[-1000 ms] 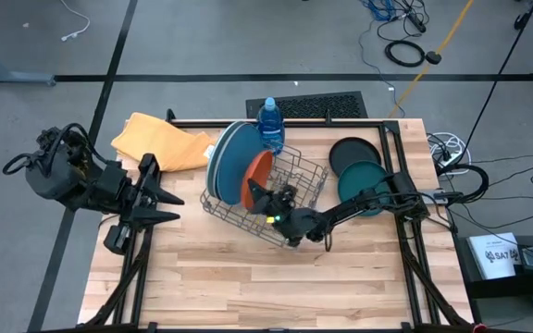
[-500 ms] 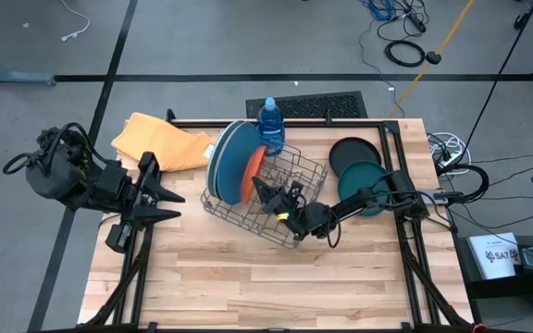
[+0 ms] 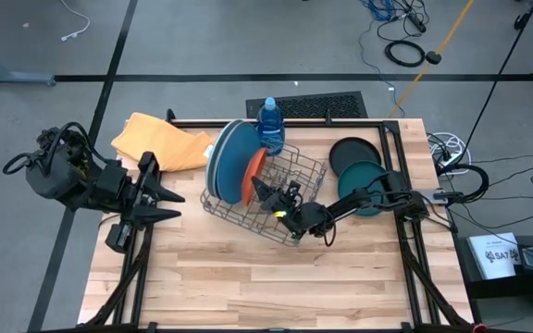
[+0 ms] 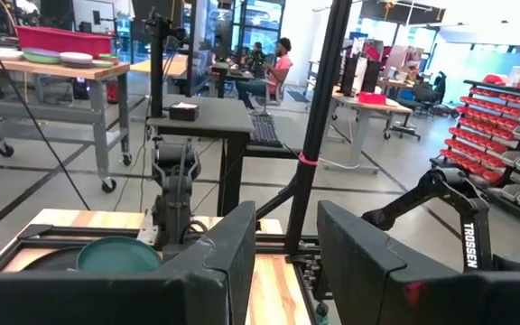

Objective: Sort dishes
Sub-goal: Put the orange plate into the dish rack, then put the dark green plate into the dish rack

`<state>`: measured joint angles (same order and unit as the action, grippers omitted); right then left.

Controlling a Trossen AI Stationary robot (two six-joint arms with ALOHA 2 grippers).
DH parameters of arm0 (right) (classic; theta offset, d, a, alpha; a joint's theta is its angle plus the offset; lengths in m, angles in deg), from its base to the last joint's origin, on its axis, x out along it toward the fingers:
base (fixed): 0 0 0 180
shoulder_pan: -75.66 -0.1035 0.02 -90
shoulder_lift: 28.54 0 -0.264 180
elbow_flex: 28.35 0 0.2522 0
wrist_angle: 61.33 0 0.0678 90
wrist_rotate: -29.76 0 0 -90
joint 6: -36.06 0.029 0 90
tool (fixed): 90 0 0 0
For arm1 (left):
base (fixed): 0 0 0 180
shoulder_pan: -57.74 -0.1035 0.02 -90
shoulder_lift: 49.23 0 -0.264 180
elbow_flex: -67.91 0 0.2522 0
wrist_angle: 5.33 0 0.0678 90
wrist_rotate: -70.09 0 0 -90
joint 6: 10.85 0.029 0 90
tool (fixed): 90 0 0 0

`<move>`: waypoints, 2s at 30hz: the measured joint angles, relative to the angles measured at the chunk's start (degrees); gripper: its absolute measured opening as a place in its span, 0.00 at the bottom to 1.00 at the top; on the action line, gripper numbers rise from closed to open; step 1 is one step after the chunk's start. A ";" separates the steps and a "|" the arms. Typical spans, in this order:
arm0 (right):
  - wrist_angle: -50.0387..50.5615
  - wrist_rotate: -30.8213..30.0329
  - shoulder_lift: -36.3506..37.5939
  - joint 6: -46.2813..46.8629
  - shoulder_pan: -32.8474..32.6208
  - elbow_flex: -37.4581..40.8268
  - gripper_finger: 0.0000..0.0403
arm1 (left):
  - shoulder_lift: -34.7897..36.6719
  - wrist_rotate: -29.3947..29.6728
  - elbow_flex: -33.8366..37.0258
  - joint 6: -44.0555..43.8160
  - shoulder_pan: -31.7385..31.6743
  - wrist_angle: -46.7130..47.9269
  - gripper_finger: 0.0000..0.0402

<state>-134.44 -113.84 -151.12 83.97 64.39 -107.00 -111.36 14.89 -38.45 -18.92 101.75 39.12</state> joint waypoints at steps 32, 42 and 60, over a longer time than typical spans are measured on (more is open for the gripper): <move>9.49 -3.04 -0.78 6.82 0.35 -0.07 0.24 | 0.00 -0.02 0.00 -0.36 0.00 -0.30 0.31; 8.41 2.16 -0.81 3.05 0.33 -0.04 0.54 | 0.00 0.00 0.00 -0.21 -0.02 -0.26 0.31; -1.54 21.55 -0.71 -13.80 1.13 -2.06 0.64 | -0.62 1.54 0.00 -0.23 -0.03 -0.14 0.31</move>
<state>-135.98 -92.29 -151.84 70.17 65.52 -109.06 -111.98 16.43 -38.45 -19.14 101.72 38.99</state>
